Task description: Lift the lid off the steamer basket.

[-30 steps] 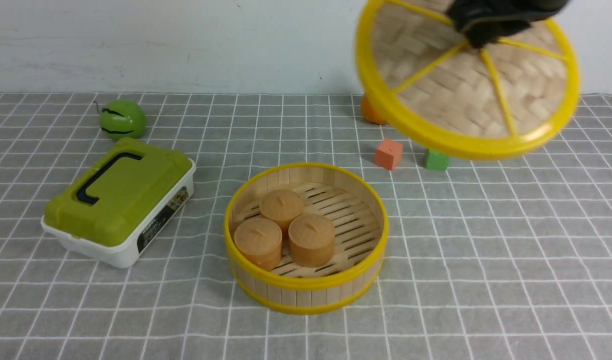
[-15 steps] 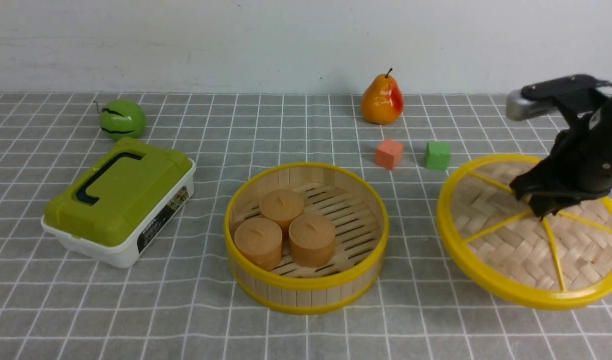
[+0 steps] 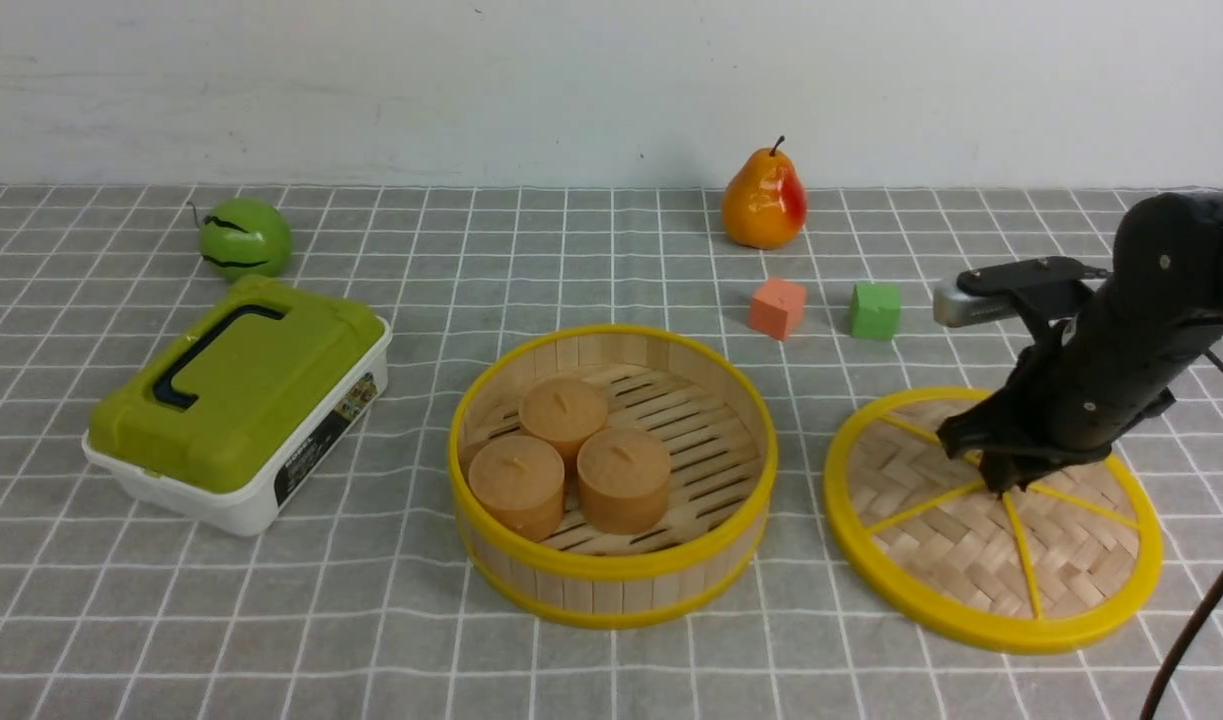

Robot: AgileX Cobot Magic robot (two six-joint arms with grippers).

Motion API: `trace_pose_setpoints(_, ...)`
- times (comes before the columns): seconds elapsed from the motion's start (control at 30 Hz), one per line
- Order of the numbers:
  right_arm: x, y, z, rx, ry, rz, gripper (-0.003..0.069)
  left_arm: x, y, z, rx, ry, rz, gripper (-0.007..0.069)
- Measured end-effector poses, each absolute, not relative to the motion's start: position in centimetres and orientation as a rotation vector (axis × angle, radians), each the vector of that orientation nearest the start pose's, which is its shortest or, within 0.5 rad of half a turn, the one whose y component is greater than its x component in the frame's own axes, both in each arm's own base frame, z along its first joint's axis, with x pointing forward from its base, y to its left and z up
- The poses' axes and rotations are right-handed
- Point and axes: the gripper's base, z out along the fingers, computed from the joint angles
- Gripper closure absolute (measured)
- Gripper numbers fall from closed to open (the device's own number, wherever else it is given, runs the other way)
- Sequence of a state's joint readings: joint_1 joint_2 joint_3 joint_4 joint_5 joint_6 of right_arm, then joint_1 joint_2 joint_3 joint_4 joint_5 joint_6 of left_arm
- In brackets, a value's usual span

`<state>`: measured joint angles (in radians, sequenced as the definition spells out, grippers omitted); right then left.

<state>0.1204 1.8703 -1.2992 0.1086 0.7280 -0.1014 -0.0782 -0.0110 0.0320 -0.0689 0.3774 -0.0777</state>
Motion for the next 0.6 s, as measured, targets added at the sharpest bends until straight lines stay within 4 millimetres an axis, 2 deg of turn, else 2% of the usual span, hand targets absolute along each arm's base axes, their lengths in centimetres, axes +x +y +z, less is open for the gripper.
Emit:
trace_pose_setpoints(0.07, 38.0, 5.3, 20.0, -0.205, 2.778, 0.137, 0.0439, 5.2, -0.6, 16.9, -0.042, 1.884, -0.175, 0.0386)
trace_pose_setpoints(0.1, 38.0, 5.3, 20.1, -0.204, 2.781, 0.139, 0.043, 5.2, -0.6, 16.9, -0.042, 1.884, -0.175, 0.0386)
trace_pose_setpoints(0.17, 37.2, 5.3, 20.9, -0.207, 2.812, 0.154, 0.0319, 5.2, -0.6, 16.9, -0.042, 1.884, -0.175, 0.0386)
trace_pose_setpoints(0.2, 37.1, 5.3, 21.0, -0.208, 2.814, 0.154, 0.0305, 5.2, -0.6, 16.9, -0.042, 1.884, -0.175, 0.0386)
trace_pose_setpoints(0.27, 35.6, 5.2, 24.2, -0.236, 2.791, 0.158, 0.0237, 5.2, -0.6, 16.9, -0.042, 1.885, -0.175, 0.0386)
trace_pose_setpoints(0.3, 35.4, 5.2, 24.5, -0.238, 2.785, 0.159, 0.0234, 5.2, -0.6, 16.9, -0.042, 1.886, -0.175, 0.0386)
trace_pose_setpoints(0.4, 31.7, 4.8, 31.6, -0.256, 2.607, 0.167, 0.0228, 5.2, -0.6, 16.9, -0.042, 1.887, -0.175, 0.0386)
trace_pose_setpoints(0.43, 31.4, 4.8, 32.0, -0.255, 2.594, 0.168, 0.023, 5.2, -0.6, 16.9, -0.042, 1.887, -0.175, 0.0386)
trace_pose_setpoints(0.47, 28.0, 4.4, 36.1, -0.256, 2.462, 0.174, 0.0269, 5.2, -0.6, 16.9, -0.042, 1.888, -0.175, 0.0386)
trace_pose_setpoints(0.57, 23.6, 3.9, 39.2, -0.257, 2.342, 0.176, 0.0353, 5.2, -0.6, 16.9, -0.042, 1.888, -0.175, 0.0386)
trace_pose_setpoints(0.6, 23.2, 3.9, 39.2, -0.257, 2.339, 0.176, 0.037, 5.2, -0.6, 16.9, -0.042, 1.888, -0.175, 0.0386)
